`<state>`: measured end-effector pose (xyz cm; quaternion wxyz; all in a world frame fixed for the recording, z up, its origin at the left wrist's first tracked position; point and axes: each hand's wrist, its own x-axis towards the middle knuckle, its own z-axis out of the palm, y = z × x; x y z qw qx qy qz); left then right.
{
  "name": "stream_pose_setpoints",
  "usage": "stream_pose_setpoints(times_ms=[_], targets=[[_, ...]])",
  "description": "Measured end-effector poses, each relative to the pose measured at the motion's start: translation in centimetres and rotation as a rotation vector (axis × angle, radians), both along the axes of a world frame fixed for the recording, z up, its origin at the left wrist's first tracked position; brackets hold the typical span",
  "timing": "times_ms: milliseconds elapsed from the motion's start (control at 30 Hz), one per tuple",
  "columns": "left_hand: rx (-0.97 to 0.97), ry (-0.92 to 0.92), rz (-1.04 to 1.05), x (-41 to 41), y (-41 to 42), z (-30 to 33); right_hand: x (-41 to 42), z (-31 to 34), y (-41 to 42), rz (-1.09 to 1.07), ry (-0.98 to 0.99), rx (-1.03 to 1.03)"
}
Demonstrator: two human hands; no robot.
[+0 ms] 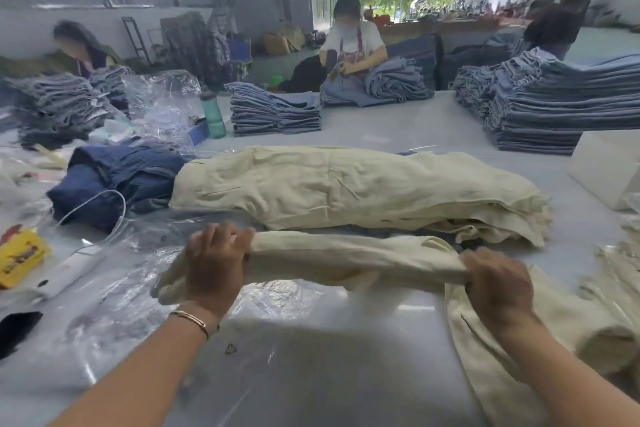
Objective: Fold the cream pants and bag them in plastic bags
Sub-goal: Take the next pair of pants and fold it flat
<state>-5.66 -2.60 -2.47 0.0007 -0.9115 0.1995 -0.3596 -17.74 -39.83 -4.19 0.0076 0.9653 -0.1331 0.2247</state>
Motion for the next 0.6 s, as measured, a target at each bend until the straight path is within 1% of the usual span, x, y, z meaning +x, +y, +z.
stream_pose_setpoints(times_ms=[33, 67, 167, 233, 300, 333, 367, 400, 433, 500, 533, 567, 600], targets=[[-0.054, -0.067, -0.008, 0.0, -0.2, 1.5, -0.1, 1.8, -0.7, 0.014, -0.193, 0.022], [-0.110, -0.127, -0.021, -0.1, -0.5, 2.9, -0.1, 3.9, -1.3, 0.018, -0.336, 0.006], [-0.237, -0.284, -0.106, -0.7, -0.8, 6.8, -0.2, 9.4, -3.0, -0.043, -0.585, -0.054], [-0.287, -0.355, -0.181, -1.0, -0.4, 8.5, 0.1, 11.4, -3.7, -0.093, -0.695, -0.048], [-0.313, -0.364, -0.192, -0.7, 0.4, 9.2, 1.2, 11.6, -3.1, -0.112, -0.714, -0.044], [-0.309, -0.340, -0.161, -0.2, 0.8, 9.2, 2.2, 11.2, -2.4, -0.096, -0.696, -0.036], [-0.295, -0.300, -0.113, 0.4, 1.1, 8.8, 3.3, 10.6, -1.5, -0.070, -0.646, -0.018], [-0.270, -0.250, -0.055, 1.2, 1.4, 8.0, 4.6, 9.6, -0.6, -0.059, -0.555, 0.011], [-0.233, -0.176, 0.003, 2.1, 1.7, 7.0, 5.7, 8.4, 0.4, -0.060, -0.402, 0.041], [-0.130, 0.085, 0.137, 3.8, 2.9, 3.9, 7.4, 5.0, 1.5, -0.058, 0.064, 0.001], [-0.076, 0.269, 0.222, 4.4, 3.5, 2.2, 7.8, 3.2, 1.8, -0.036, 0.314, -0.043], [-0.038, 0.436, 0.277, 4.8, 4.2, 0.5, 8.0, 1.3, 1.9, 0.001, 0.530, -0.059], [-0.013, 0.555, 0.292, 4.9, 4.9, -1.1, 7.9, -0.5, 1.8, 0.025, 0.685, -0.033]])
